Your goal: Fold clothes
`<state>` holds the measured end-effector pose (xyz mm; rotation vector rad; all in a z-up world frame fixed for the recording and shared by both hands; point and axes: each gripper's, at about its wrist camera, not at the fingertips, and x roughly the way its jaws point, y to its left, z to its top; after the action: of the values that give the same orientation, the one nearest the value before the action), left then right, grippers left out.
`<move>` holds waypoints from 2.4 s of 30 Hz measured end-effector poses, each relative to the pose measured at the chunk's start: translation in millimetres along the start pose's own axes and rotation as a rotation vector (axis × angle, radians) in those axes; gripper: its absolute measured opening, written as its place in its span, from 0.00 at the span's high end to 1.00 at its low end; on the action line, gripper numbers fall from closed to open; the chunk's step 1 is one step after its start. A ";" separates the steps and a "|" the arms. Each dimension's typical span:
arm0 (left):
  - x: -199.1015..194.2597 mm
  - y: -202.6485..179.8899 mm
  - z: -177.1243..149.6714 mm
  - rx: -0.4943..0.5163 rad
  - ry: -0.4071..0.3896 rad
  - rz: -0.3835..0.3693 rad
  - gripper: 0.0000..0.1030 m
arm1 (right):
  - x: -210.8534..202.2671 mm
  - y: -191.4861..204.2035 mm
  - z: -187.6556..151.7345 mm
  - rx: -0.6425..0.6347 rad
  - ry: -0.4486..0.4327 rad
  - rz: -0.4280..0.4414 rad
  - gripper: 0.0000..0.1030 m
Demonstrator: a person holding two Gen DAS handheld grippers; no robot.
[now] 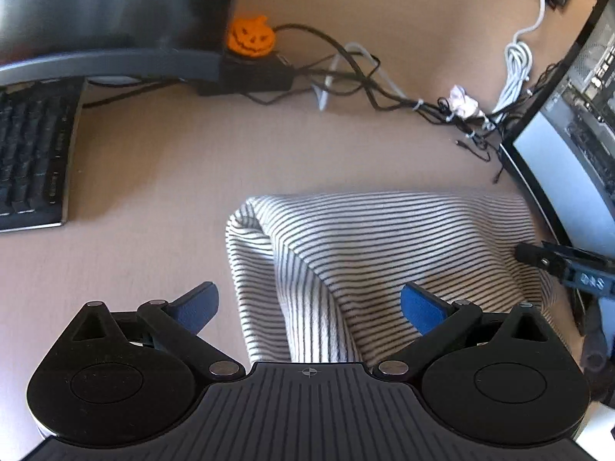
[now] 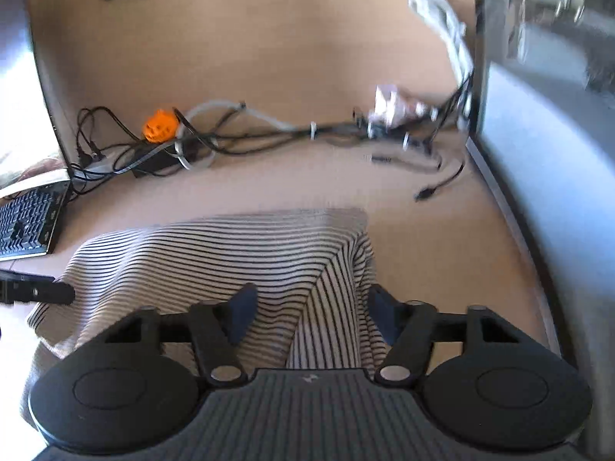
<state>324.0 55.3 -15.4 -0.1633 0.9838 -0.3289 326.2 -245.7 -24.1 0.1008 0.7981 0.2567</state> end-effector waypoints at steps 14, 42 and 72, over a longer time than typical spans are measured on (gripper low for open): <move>-10.0 3.2 -13.4 -0.014 0.044 -0.137 0.10 | -3.0 -1.1 -10.7 -0.017 0.097 0.194 0.35; -35.8 -11.0 -0.6 0.015 -0.061 -0.280 0.04 | -15.8 5.1 -14.2 0.042 0.069 0.239 0.32; -8.0 -13.3 13.9 -0.020 0.019 -0.101 0.75 | -4.8 -11.5 -8.2 0.086 0.066 0.171 0.80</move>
<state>328.9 45.5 2.3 -0.2288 0.9999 -0.4144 319.3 -258.2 -28.6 0.2427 0.8676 0.3890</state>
